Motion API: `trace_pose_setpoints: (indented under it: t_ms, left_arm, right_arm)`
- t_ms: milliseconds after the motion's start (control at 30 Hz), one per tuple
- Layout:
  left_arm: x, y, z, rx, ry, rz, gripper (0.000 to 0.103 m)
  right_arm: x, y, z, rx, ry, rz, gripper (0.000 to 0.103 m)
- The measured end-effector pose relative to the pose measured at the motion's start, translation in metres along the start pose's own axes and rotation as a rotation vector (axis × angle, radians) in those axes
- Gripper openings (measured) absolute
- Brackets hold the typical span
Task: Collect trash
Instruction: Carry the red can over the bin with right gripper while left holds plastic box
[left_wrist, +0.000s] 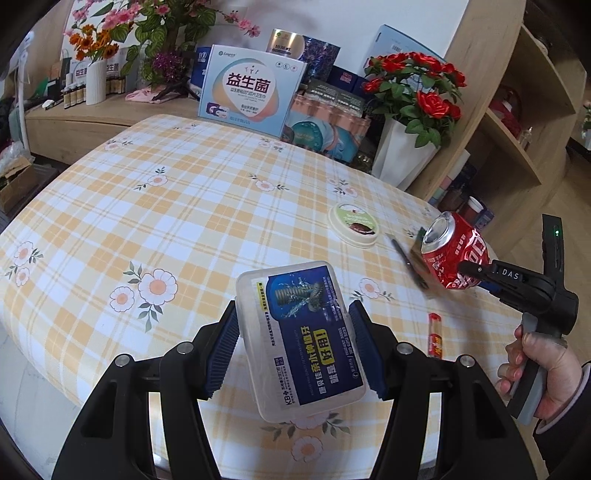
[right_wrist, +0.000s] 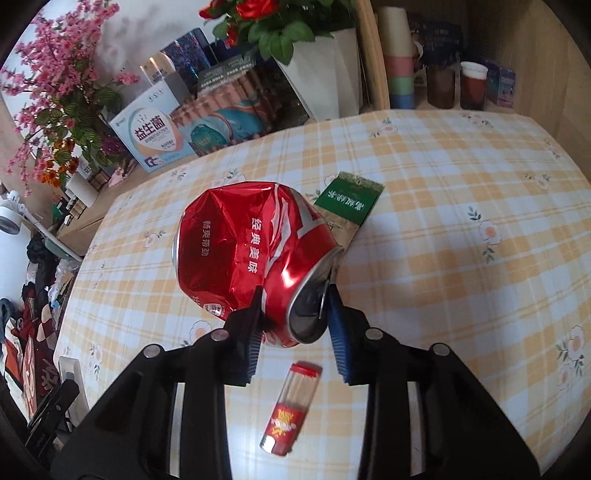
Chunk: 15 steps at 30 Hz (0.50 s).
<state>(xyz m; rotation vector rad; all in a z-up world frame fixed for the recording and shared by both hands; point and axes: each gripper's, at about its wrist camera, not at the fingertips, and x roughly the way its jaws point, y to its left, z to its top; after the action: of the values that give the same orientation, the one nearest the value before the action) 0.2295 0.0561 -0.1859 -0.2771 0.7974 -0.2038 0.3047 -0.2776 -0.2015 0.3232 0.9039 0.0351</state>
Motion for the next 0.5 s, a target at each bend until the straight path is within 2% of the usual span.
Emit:
trace_pose_setpoints:
  t_ms: [200,500]
  left_arm:
    - [-0.021,-0.013,-0.005,0.028,-0.006,-0.023,0.058]
    - [-0.056,-0.031,-0.018,0.074,0.0,-0.042,0.058]
  right_arm:
    - [-0.038,0.005,-0.014,-0.065,-0.023,0.017,0.035]
    - [-0.087,0.004,-0.06,-0.116,-0.024,0.024,0.035]
